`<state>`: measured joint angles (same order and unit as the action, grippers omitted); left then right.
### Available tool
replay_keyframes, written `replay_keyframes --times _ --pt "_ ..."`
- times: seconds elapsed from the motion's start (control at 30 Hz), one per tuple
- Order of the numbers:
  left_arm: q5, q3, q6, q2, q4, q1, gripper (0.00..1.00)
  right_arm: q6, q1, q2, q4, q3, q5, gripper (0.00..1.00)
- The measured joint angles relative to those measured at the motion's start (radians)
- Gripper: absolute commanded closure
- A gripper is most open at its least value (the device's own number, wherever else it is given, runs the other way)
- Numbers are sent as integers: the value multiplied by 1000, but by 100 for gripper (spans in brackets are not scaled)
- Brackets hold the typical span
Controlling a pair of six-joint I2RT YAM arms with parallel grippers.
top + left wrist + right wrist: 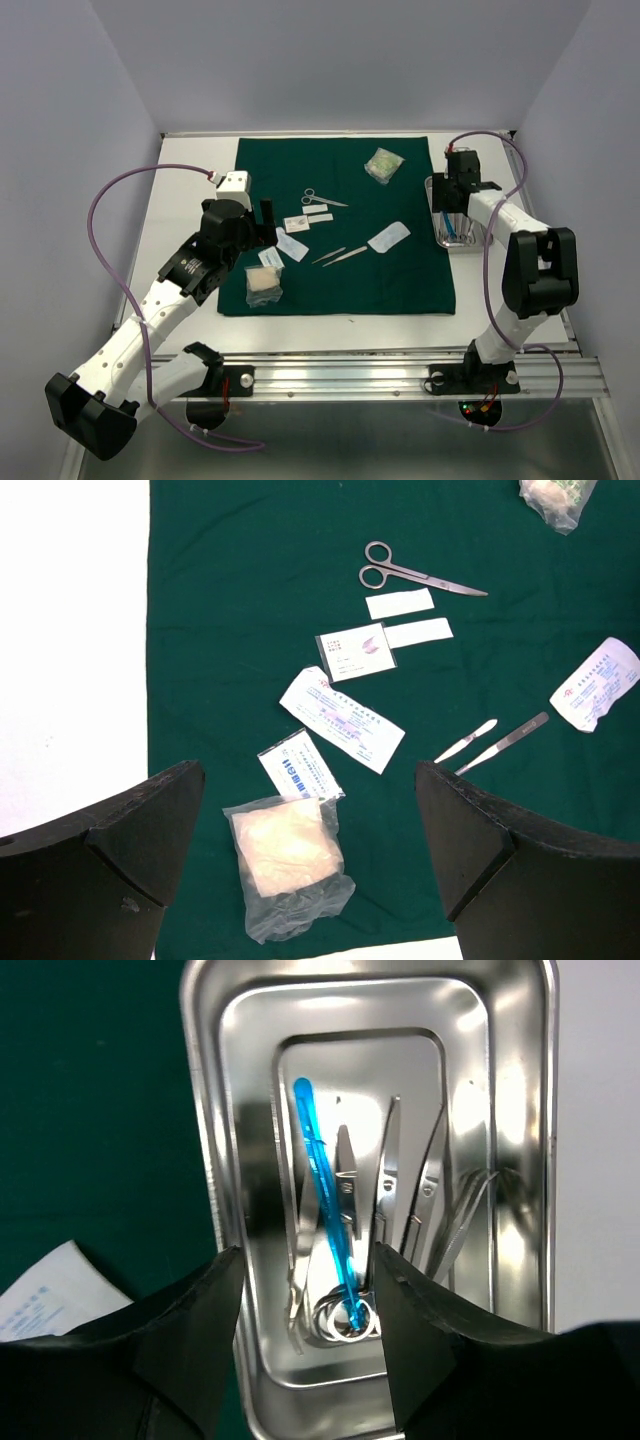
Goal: Prepare the surgical pack
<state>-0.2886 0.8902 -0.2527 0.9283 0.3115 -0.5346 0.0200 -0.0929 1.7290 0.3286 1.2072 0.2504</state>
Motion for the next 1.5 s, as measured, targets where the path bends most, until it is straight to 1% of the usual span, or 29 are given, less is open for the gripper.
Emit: replay_keyframes --times 0.1,0.2,0.3,0.33,0.4,0.43,0.57,0.63,0.8,1.0,1.17,1.4,1.5 --pt "0 0 0 0 0 0 1 -3 -5 -40 3 0 -67 38" --pt "0 0 0 0 0 0 1 -43 -43 -84 8 14 -161 36" --pt "-4 0 0 0 0 0 1 -88 -137 -89 11 46 -203 35" --pt "-5 0 0 0 0 0 1 -114 -190 -80 14 62 -227 37" --pt "-8 0 0 0 0 0 1 -158 -264 -64 12 74 -264 37" --pt "-8 0 0 0 0 0 1 -208 -310 -53 -1 72 -297 36" --pt "-8 0 -4 0 0 0 1 -352 -454 -48 -60 -42 -385 35" --pt "-8 0 -7 0 1 0 1 -400 -488 -48 -69 -94 -431 35" --pt "-8 0 -8 0 1 0 1 -478 -496 -48 -74 -129 -525 34" --pt "-8 0 -10 0 0 0 1 -544 -519 -39 -87 -129 -551 34" --pt "-8 -1 -11 0 0 0 1 -582 -526 16 -83 -113 -565 35" --pt "-8 -20 -15 -9 3 0 1 -616 -526 117 -48 -47 -585 36" --pt "-8 -21 -15 -10 3 0 1 -623 -526 146 -41 -29 -589 38"
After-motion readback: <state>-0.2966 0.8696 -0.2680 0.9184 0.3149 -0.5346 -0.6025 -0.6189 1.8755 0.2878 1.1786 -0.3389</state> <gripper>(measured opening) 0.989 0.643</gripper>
